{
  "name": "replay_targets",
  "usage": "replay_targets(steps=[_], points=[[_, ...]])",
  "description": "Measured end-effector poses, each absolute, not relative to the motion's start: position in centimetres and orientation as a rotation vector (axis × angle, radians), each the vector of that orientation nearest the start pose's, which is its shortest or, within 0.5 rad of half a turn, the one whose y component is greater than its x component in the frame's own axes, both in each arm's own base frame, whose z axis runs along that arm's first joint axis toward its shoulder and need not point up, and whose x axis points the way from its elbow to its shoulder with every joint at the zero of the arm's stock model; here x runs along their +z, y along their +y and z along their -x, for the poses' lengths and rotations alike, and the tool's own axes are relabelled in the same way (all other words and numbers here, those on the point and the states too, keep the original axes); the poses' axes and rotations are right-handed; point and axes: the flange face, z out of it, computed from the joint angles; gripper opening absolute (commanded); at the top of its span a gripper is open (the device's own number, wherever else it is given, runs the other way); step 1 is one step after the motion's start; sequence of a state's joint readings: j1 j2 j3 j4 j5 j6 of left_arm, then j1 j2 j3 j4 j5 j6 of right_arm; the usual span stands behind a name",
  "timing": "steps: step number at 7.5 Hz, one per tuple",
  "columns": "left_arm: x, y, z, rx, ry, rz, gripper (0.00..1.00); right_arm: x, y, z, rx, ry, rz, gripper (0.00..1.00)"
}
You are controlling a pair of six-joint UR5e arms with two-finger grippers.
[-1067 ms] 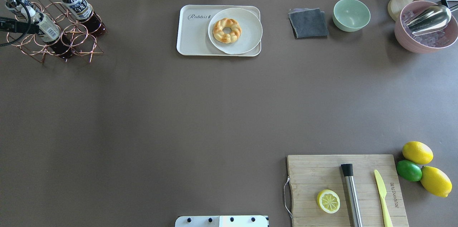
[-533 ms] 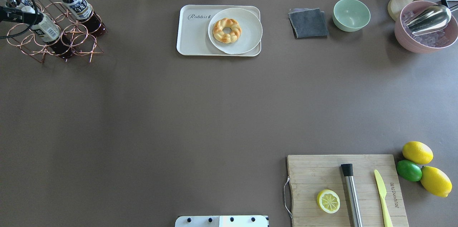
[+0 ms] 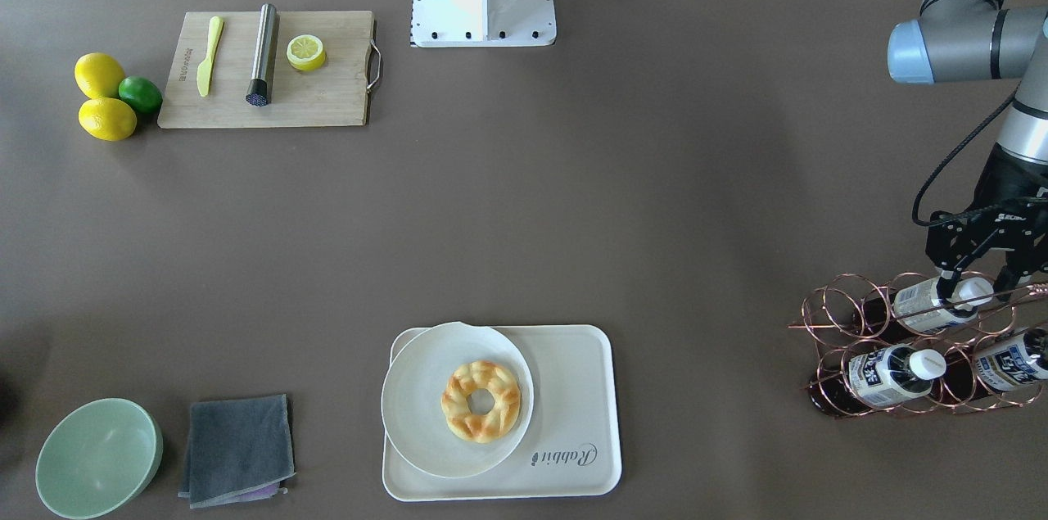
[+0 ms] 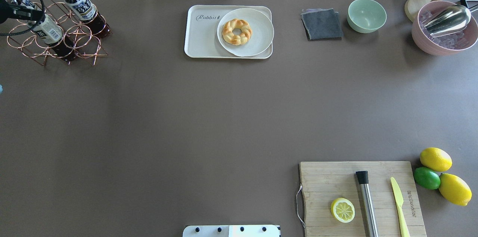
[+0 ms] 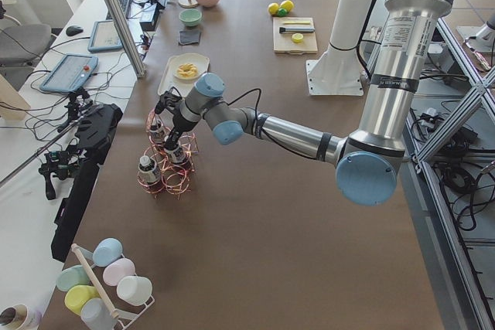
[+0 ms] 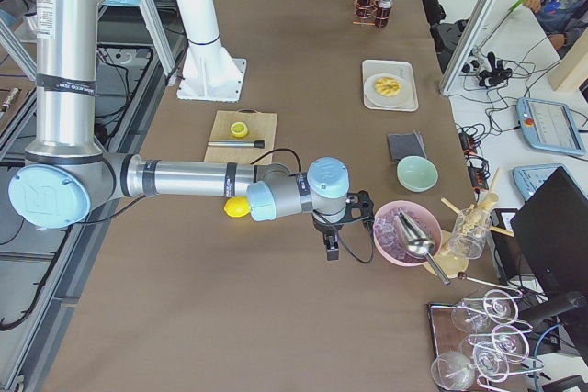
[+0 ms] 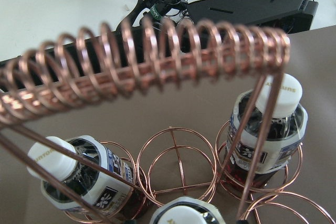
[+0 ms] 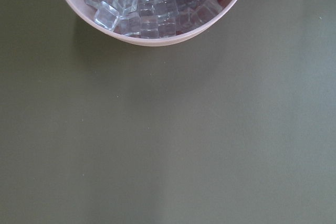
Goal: Place tea on tray
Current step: 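Reach the left gripper into the copper rack and grasp a tea bottle, then lift the tea bottle up out of the rack with the left gripper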
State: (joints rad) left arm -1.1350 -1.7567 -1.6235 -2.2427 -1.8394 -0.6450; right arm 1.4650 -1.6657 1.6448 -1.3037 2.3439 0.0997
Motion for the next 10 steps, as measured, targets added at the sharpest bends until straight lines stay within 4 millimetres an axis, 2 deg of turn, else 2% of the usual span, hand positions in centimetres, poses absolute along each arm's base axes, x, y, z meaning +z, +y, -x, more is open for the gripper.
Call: replay_targets(steps=[1, 4, 6, 8, 10], points=[[46.9, -58.8, -15.6, -0.071, 0.678, -0.646, 0.03, 63.7, -47.0, -1.4, -0.103, -0.789, -0.158, 1.0], [46.8, -58.9, -15.3, -0.078, 0.68, -0.643, 0.0, 62.6, -46.7, -1.5, -0.11, -0.789, -0.177, 1.0], [45.7, -59.5, -14.6, -0.089, 0.686, -0.653, 0.0, 62.5, -46.7, -1.5, -0.111, -0.789, -0.18, 1.0], [44.0, -60.5, -12.8, -0.098, 0.73, -0.649, 0.0, 62.5, -46.6, -1.5, -0.111, -0.789, -0.179, 1.0], [41.4, -61.0, -10.2, -0.11, 0.769, -0.658, 0.0, 62.5, -46.6, -1.5, -0.11, -0.788, -0.179, 1.0]])
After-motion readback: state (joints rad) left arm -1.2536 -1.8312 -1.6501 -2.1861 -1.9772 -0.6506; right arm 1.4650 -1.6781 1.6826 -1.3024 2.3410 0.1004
